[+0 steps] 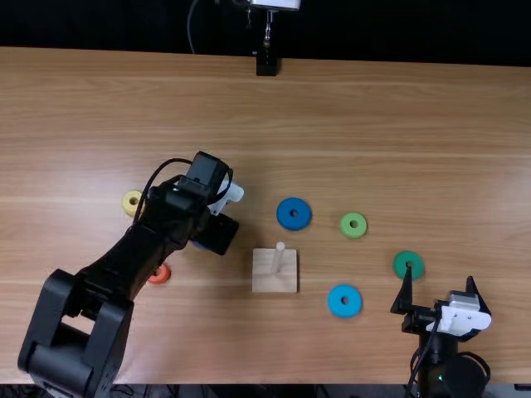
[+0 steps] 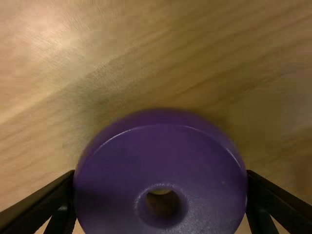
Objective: Build the Hanoi tower: stack the rings onto the peg from bottom to top in this color order: purple, dark blue, light blue, dark green, light green, yellow, orange.
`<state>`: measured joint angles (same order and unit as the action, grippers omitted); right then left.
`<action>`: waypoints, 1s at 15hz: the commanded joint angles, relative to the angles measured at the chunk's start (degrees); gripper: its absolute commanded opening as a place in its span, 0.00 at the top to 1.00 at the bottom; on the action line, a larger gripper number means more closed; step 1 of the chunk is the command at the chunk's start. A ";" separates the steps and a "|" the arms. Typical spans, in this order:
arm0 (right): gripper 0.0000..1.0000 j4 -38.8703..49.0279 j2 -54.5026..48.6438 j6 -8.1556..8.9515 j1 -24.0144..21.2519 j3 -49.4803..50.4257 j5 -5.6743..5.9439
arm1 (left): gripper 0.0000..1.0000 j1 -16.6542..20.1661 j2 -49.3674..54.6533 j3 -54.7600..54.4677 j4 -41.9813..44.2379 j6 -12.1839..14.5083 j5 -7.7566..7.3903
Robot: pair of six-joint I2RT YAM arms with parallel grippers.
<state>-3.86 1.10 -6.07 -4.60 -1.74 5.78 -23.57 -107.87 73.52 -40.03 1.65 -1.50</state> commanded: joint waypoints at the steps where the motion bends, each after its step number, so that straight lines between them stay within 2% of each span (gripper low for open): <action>1: 0.00 0.21 -0.58 0.37 0.38 0.86 -0.09 | 1.00 -0.16 5.22 4.53 -2.79 0.04 -0.08; 4: 0.00 0.21 -0.58 0.37 0.38 0.86 -0.09 | 1.00 -1.21 8.47 12.53 -19.77 -0.28 -0.51; 7: 0.00 0.21 -0.58 0.37 0.38 0.86 -0.09 | 1.00 -2.97 8.73 19.30 -28.21 -0.91 -1.35; 10: 0.00 0.21 -0.58 0.37 0.38 0.86 -0.09 | 1.00 -7.36 10.23 26.15 -36.54 -7.13 -2.19; 12: 0.00 0.21 -0.58 0.37 0.38 0.86 -0.09 | 1.00 -11.14 10.23 28.61 -37.70 -9.35 -1.88; 15: 0.00 0.21 -0.58 0.37 0.38 0.86 -0.09 | 1.00 -14.04 9.53 33.36 -37.70 -13.04 -1.46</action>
<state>-3.84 1.10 -6.09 -4.60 -1.74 5.78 -37.12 -99.72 104.40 -77.69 -8.88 -3.16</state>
